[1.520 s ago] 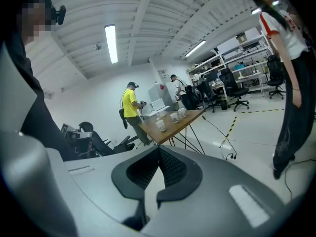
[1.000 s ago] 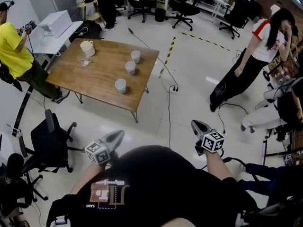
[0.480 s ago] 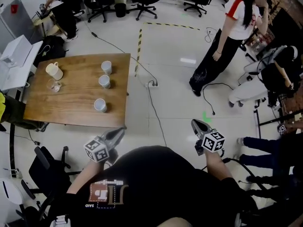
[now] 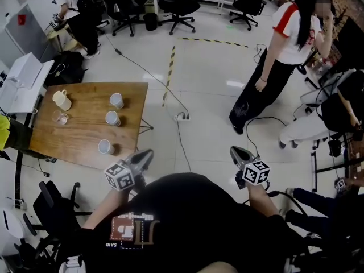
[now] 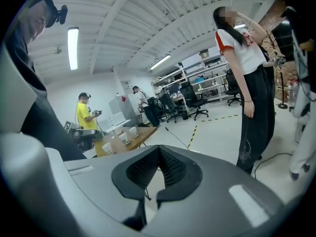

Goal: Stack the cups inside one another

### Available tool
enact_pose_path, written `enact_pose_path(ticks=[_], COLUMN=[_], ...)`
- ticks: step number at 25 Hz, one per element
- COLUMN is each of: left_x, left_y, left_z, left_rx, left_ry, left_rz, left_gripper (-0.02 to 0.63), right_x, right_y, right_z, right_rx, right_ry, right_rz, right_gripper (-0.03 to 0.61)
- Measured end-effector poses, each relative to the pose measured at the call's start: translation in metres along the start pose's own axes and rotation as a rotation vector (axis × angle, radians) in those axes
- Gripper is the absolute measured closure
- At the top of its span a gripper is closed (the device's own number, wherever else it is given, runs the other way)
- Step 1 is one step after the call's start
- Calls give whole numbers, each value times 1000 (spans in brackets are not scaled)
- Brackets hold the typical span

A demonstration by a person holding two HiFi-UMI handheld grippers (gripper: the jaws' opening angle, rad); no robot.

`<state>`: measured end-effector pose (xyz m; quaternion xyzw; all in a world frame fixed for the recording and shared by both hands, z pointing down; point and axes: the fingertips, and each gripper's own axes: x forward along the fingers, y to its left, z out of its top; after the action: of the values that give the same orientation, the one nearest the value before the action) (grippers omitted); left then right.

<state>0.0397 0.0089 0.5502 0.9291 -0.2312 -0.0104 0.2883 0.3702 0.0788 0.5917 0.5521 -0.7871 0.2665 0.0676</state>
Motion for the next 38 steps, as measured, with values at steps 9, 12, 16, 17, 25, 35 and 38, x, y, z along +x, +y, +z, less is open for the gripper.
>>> enact_pose_path(ticks=[9, 12, 16, 17, 25, 35, 38], left_x=[75, 91, 107, 112, 118, 90, 86], left_y=[34, 74, 122, 130, 183, 234, 231], left_z=[22, 41, 76, 84, 117, 151, 157], left_rx=[26, 48, 84, 74, -9, -20, -44], left_ry=[23, -5, -24, -29, -107, -286, -368], left_rz=[-25, -32, -31, -34, 69, 507, 653], left_gripper=[618, 618, 618, 618, 618, 618, 618], right_x=[70, 111, 158, 169, 266, 441, 485], right_y=[-49, -57, -54, -54, -35, -16, 0], right_z=[55, 77, 115, 127, 198, 249, 255], right_rx=[-49, -82, -138, -153, -268, -384, -448], right_ry=[12, 32, 59, 61, 113, 240, 295], right_rz=[39, 37, 48, 50, 198, 627, 784], right_gripper=[565, 565, 565, 565, 565, 565, 565])
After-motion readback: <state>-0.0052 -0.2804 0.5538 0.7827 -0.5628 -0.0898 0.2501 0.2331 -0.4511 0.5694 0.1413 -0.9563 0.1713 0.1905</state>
